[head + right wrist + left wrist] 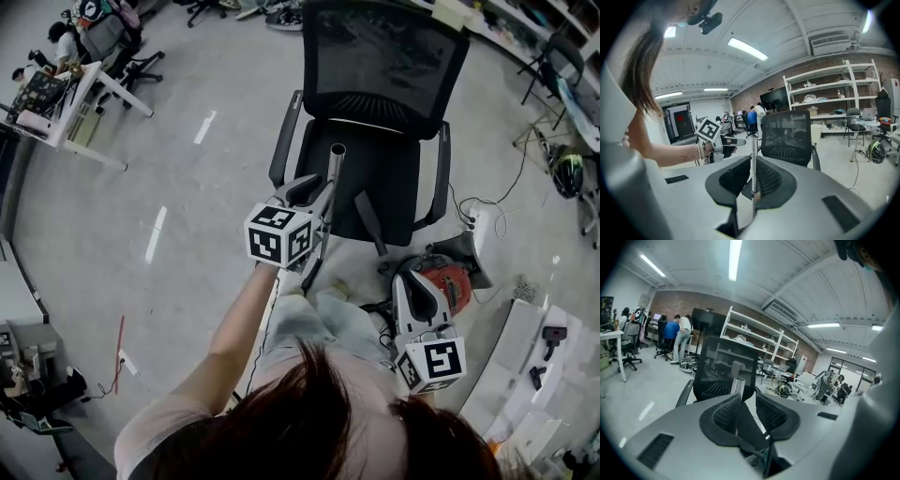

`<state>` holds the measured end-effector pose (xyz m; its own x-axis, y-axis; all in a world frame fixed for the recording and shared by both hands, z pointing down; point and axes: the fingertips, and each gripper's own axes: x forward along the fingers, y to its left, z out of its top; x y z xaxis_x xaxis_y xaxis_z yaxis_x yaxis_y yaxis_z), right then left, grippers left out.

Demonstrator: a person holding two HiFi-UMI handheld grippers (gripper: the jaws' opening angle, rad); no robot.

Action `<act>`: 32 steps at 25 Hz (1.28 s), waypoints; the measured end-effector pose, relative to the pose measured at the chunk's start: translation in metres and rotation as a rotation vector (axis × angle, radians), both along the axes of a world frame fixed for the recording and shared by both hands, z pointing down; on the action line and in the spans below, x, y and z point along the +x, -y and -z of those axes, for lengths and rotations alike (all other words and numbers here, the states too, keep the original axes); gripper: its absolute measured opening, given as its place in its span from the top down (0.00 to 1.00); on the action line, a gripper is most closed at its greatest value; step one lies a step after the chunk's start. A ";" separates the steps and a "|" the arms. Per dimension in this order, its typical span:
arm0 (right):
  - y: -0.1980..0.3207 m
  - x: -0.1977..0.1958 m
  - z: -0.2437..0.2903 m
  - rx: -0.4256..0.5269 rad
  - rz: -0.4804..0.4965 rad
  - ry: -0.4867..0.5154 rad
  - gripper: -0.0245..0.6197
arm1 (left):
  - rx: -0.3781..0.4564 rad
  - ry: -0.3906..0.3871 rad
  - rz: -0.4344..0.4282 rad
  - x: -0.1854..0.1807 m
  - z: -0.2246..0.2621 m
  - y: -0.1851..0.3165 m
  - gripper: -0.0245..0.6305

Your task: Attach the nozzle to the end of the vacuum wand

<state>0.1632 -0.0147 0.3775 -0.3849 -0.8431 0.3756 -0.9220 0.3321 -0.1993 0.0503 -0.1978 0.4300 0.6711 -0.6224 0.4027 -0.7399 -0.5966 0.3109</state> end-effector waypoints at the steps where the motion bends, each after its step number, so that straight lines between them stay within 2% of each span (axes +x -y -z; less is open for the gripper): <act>1: 0.000 0.002 -0.001 -0.007 -0.008 0.002 0.92 | -0.004 0.006 -0.001 0.001 -0.003 0.003 0.83; 10: 0.007 0.013 -0.009 -0.018 -0.047 0.019 0.92 | -0.043 0.088 -0.020 0.014 -0.038 0.026 0.74; 23: 0.008 0.026 -0.023 -0.054 -0.105 0.028 0.92 | -0.108 0.140 -0.050 0.030 -0.077 0.049 0.73; 32: 0.002 0.034 -0.034 -0.078 -0.118 0.031 0.92 | -0.120 0.171 -0.061 0.040 -0.089 0.058 0.73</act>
